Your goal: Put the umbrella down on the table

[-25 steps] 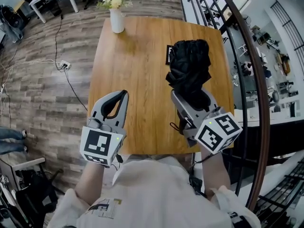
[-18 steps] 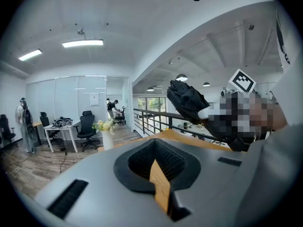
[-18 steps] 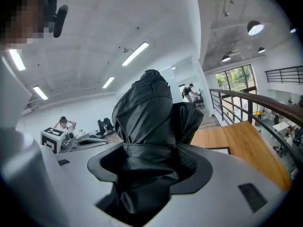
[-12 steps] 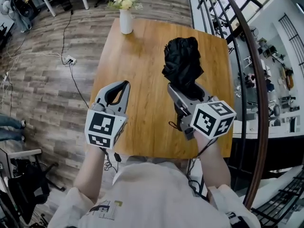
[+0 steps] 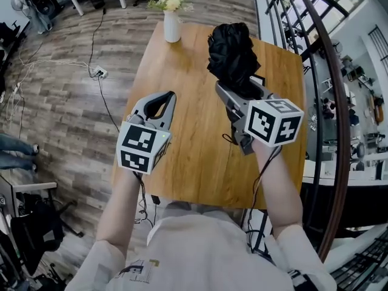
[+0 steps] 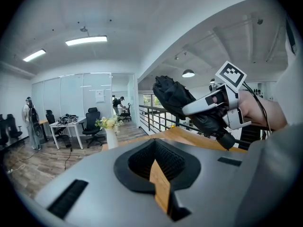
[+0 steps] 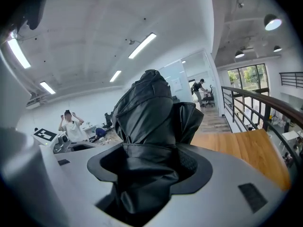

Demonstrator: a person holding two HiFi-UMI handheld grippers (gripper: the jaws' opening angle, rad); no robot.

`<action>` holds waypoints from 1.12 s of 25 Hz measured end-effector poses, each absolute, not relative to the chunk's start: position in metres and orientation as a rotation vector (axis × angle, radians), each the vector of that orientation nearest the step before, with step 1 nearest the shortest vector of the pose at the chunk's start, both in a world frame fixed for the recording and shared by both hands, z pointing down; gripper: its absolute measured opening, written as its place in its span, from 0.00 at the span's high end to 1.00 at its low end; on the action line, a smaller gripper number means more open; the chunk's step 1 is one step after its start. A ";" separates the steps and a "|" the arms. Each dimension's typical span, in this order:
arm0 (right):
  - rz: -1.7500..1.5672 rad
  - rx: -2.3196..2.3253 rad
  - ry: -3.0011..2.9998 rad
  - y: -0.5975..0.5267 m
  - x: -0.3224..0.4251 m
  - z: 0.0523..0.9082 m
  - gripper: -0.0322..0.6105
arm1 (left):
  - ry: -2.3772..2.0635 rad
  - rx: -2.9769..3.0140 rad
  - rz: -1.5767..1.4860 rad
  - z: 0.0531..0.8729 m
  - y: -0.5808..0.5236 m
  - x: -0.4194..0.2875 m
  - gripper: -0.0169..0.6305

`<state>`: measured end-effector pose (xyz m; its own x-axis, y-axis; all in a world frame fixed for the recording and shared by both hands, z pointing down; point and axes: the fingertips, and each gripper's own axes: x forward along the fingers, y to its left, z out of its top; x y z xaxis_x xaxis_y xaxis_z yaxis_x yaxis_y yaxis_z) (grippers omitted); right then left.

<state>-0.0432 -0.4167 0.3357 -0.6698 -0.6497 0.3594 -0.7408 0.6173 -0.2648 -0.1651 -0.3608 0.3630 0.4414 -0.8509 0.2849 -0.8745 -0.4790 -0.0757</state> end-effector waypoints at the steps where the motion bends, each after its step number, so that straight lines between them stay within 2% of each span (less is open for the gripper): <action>1: 0.605 1.136 -2.609 -0.423 -0.046 0.342 0.49 | -1.555 2.594 0.449 0.366 -0.364 -0.165 0.95; 9: 0.527 1.146 -2.393 -0.488 -0.060 0.435 0.49 | -1.508 2.526 0.539 0.415 -0.401 -0.161 0.95; 13: 0.531 1.130 -2.319 -0.511 -0.062 0.490 0.49 | -1.438 2.408 0.427 0.450 -0.424 -0.160 0.95; 28: 0.636 0.887 -2.119 -0.502 -0.122 0.672 0.48 | -1.367 2.155 0.501 0.575 -0.420 -0.206 0.95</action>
<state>-0.1224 -0.5016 0.6718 -0.4868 -0.3878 0.7827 -0.7547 0.6379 -0.1534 -0.2065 -0.4199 0.5753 0.4177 -0.7098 0.5672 -0.9082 -0.3438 0.2386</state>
